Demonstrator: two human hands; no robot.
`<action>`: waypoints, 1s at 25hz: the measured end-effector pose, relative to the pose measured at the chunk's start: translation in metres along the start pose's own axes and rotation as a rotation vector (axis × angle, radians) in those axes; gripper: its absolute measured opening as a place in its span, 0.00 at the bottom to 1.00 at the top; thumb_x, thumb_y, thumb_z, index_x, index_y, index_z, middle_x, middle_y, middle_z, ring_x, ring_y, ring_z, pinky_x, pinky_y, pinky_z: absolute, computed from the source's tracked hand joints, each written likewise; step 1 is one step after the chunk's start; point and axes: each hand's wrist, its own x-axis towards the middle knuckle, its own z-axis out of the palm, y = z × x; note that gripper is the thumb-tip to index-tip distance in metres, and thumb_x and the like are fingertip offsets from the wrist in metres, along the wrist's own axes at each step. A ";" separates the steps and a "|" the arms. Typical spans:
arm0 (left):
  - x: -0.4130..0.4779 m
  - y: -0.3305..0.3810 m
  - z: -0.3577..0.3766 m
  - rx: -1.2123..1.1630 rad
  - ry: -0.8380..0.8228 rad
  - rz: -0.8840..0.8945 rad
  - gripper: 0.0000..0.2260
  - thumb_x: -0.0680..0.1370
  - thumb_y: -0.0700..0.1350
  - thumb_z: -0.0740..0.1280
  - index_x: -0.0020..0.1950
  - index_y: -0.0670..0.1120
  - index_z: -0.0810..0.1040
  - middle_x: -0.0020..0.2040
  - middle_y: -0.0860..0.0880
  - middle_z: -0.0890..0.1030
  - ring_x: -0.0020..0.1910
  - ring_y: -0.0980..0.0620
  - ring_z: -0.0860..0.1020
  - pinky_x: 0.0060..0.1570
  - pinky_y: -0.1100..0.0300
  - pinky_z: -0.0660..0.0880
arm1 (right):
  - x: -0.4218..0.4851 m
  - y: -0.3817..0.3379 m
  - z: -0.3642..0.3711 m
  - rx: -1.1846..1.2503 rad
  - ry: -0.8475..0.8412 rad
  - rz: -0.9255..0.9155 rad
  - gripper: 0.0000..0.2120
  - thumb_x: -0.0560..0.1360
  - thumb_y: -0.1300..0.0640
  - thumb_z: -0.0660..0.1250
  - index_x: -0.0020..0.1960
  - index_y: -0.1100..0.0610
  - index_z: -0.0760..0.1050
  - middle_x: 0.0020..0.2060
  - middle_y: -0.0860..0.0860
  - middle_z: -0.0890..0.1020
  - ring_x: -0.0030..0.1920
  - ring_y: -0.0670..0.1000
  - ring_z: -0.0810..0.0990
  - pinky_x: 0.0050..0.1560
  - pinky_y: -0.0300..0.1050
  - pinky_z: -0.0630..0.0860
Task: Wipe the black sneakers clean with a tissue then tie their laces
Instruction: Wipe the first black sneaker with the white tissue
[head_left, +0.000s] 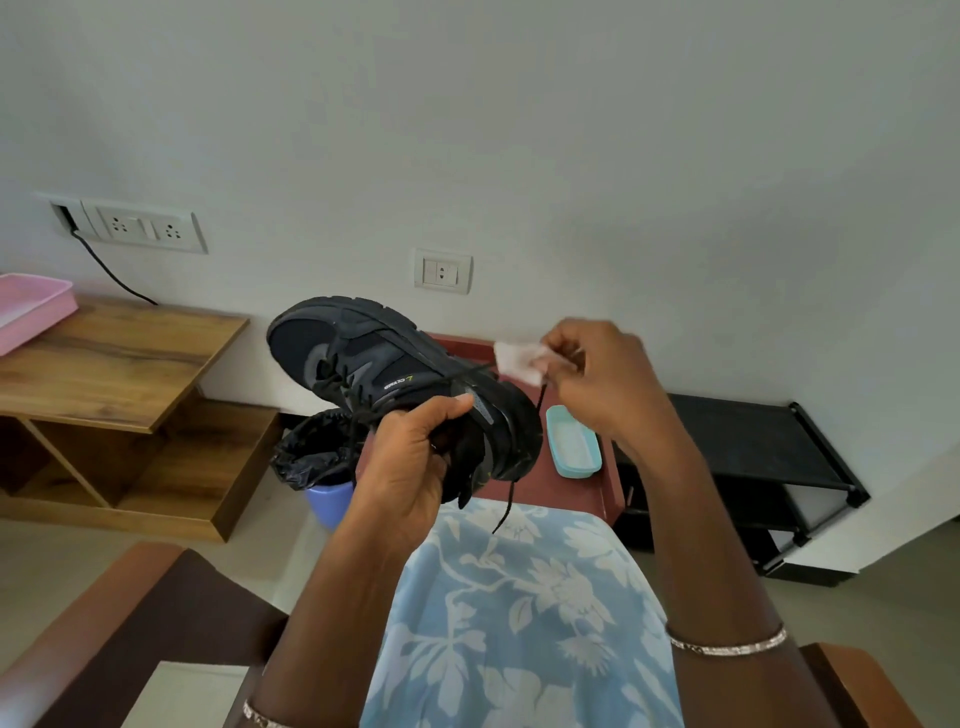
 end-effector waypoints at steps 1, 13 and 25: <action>0.000 0.000 0.002 0.055 -0.005 0.011 0.11 0.75 0.39 0.70 0.55 0.35 0.81 0.53 0.37 0.84 0.49 0.39 0.83 0.52 0.43 0.79 | 0.005 -0.009 -0.004 -0.028 0.121 -0.053 0.03 0.78 0.57 0.71 0.52 0.53 0.81 0.47 0.48 0.82 0.45 0.48 0.80 0.45 0.40 0.71; -0.015 -0.026 0.036 0.344 -0.114 -0.121 0.19 0.66 0.52 0.74 0.49 0.43 0.73 0.50 0.37 0.80 0.51 0.39 0.82 0.56 0.40 0.79 | 0.094 -0.127 0.054 -0.173 0.112 -0.671 0.16 0.75 0.69 0.68 0.58 0.56 0.82 0.50 0.52 0.82 0.50 0.53 0.81 0.50 0.50 0.78; 0.010 -0.004 0.017 0.126 0.028 0.062 0.23 0.71 0.60 0.69 0.59 0.47 0.82 0.55 0.45 0.86 0.57 0.43 0.83 0.61 0.39 0.77 | -0.044 -0.012 -0.012 0.316 0.153 -0.032 0.09 0.74 0.59 0.75 0.50 0.47 0.80 0.43 0.42 0.83 0.42 0.43 0.83 0.45 0.48 0.84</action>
